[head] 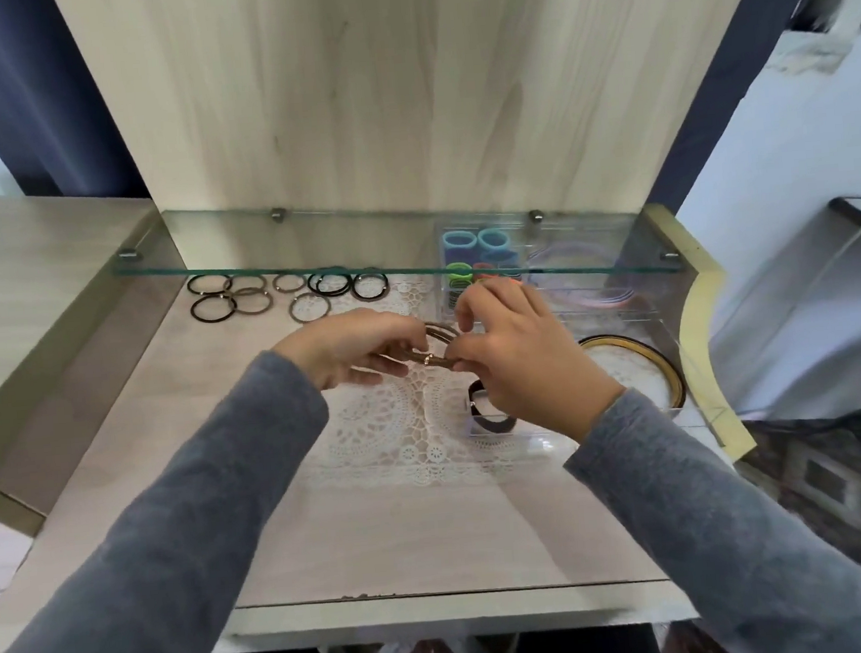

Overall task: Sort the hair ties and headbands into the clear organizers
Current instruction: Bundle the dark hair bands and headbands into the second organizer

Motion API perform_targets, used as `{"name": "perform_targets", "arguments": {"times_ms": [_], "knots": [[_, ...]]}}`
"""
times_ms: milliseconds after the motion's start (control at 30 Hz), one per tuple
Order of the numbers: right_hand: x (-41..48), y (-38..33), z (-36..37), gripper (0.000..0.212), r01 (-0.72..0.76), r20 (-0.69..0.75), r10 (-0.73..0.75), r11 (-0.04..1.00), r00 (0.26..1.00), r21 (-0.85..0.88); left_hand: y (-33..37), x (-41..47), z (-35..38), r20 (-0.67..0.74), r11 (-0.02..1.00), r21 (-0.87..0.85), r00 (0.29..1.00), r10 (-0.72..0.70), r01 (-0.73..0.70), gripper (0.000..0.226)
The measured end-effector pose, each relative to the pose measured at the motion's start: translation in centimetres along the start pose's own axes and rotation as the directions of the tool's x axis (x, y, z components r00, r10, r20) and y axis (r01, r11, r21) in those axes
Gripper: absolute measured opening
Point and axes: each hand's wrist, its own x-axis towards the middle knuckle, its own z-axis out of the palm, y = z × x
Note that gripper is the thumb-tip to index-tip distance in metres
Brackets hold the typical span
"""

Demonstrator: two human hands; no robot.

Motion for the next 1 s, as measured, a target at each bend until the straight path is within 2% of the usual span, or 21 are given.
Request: {"name": "perform_targets", "arguments": {"times_ms": [100, 200, 433, 600, 667, 767, 900, 1000], "knots": [[-1.0, 1.0, -1.0, 0.007, 0.017, 0.025, -0.015, 0.997, 1.0, -0.069, 1.7, 0.9, 1.7, -0.028, 0.968, 0.248, 0.999, 0.029, -0.021, 0.012], [-2.3, 2.0, -1.6, 0.004, 0.019, 0.045, -0.015, 0.995, 0.999, -0.103, 3.4, 1.7, 3.7, -0.012, 0.928, 0.368, 0.998, 0.057, -0.049, 0.024], [-4.8, 4.5, -1.8, 0.019, -0.067, 0.109, 0.08, 0.99, 0.991, -0.122, 6.5, 2.7, 6.4, 0.06, 0.873, 0.48, 0.997, 0.058, -0.08, 0.024], [-6.6, 5.1, -1.6, 0.012, -0.101, 0.137, 0.112, 0.992, 0.984, -0.08, 7.6, 4.1, 7.7, 0.025, 0.768, 0.62, 0.982, 0.186, -0.161, 0.014], [-7.0, 5.0, -1.5, 0.025, -0.135, 0.157, 0.141, 0.99, 0.977, -0.052, 7.4, 4.7, 8.1, 0.016, 0.758, 0.627, 0.976, 0.216, -0.178, 0.012], [-7.5, 4.8, -1.3, 0.04, -0.181, 0.204, 0.177, 0.983, 0.963, 0.004, 7.0, 5.4, 8.9, 0.024, 0.737, 0.646, 0.97, 0.242, -0.2, 0.015], [-8.0, 4.7, -0.6, 0.039, -0.231, 0.279, 0.212, 0.972, 0.937, 0.037, 6.6, 6.2, 9.9, 0.043, 0.643, 0.744, 0.973, 0.225, -0.182, 0.02], [-8.0, 4.6, -0.2, 0.037, -0.244, 0.324, 0.214, 0.968, 0.922, 0.056, 6.1, 6.6, 10.2, 0.025, 0.615, 0.773, 0.975, 0.22, -0.158, 0.027]]}}
